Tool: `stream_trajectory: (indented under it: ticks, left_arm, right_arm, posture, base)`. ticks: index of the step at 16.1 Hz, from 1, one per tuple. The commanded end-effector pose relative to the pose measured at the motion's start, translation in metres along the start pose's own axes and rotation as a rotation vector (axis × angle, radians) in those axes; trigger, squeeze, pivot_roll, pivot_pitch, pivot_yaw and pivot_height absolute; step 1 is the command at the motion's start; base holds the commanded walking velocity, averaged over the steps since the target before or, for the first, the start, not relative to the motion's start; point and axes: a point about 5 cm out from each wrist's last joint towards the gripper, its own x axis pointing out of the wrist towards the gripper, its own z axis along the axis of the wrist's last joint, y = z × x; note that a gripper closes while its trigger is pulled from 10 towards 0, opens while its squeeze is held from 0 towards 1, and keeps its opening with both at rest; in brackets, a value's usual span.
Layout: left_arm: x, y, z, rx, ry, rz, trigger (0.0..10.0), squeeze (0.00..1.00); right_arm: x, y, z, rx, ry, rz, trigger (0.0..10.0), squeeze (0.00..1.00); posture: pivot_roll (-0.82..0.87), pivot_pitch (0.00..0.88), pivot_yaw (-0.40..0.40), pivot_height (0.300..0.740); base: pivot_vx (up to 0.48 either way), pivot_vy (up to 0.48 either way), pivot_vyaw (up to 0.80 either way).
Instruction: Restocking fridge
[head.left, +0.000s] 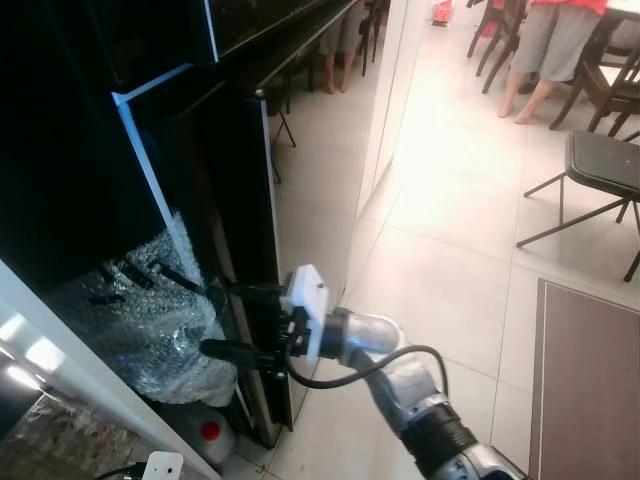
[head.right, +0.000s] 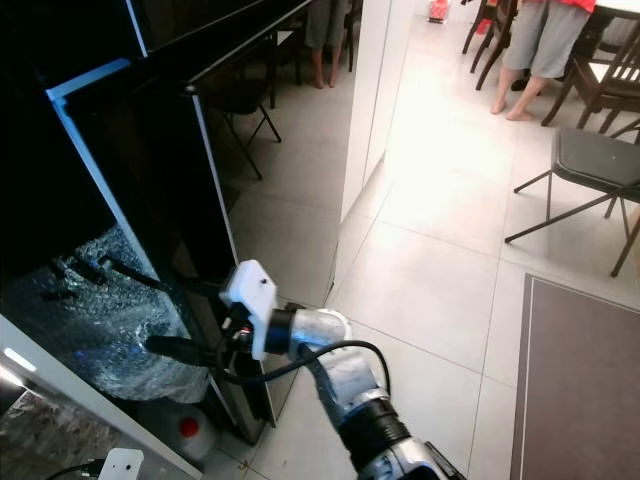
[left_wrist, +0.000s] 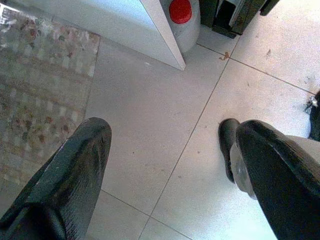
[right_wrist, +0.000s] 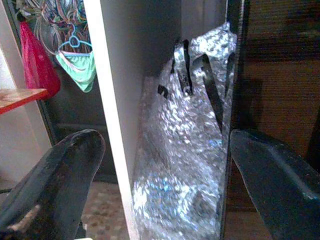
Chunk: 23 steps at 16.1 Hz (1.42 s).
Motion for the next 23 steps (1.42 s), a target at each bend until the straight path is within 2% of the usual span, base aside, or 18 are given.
stream_trajectory:
  ticks: [1,3,6,8,12,17,20,22,23]
  left_arm:
    - [-0.001,0.000,-0.006,0.000,0.022,0.007,10.0,0.00]
    - [-0.001,0.000,-0.006,-0.003,0.022,0.008,10.0,0.00]
    - [-0.001,0.001,-0.005,0.005,0.023,0.004,10.0,0.00]
    - [-0.001,0.001,-0.006,0.005,0.024,0.006,10.0,0.00]
    - [-0.001,0.003,-0.005,0.009,0.022,0.012,10.0,0.00]
    - [-0.001,0.003,-0.004,0.010,0.020,0.010,10.0,0.00]
    - [-0.001,0.001,-0.004,0.006,0.020,0.006,10.0,0.00]
    - [-0.001,0.000,-0.005,0.002,0.022,0.005,10.0,0.00]
    - [-0.001,0.000,-0.006,0.000,0.024,0.004,10.0,0.00]
  right_arm:
    - [0.015,0.005,0.010,-0.042,-0.022,0.059,10.0,0.00]
    - [0.013,0.003,0.011,-0.045,-0.027,0.045,10.0,0.00]
    - [0.009,-0.008,0.012,-0.047,-0.018,0.008,10.0,0.00]
    - [0.013,-0.013,0.014,-0.048,-0.015,0.008,10.0,0.00]
    - [0.046,-0.014,0.022,-0.006,-0.030,0.022,10.0,0.00]
    - [0.071,-0.004,0.021,0.029,-0.024,0.052,10.0,0.00]
    - [0.063,-0.009,0.014,0.021,-0.026,-0.012,10.0,0.00]
    - [0.043,-0.009,0.002,-0.001,-0.027,-0.041,10.0,0.00]
    - [0.027,-0.008,-0.004,-0.007,-0.027,-0.061,10.0,0.00]
  posture:
    - [0.06,0.000,0.017,0.740]
    - [0.06,0.000,0.016,0.740]
    - [0.05,0.000,0.023,0.740]
    - [0.05,0.000,0.022,0.740]
    - [0.06,0.000,0.022,0.740]
    - [0.07,0.000,0.020,0.740]
    - [0.06,0.000,0.016,0.740]
    - [0.05,0.000,0.012,0.740]
    - [0.04,0.000,0.011,0.740]
  base:
    - [0.000,0.000,0.00]
    - [0.000,0.000,0.00]
    - [0.000,0.000,0.00]
    - [0.000,0.000,0.00]
    - [0.000,0.000,0.00]
    - [0.000,0.000,0.00]
    - [0.000,0.000,0.00]
    - [0.000,0.000,0.00]
    - [0.000,0.000,0.00]
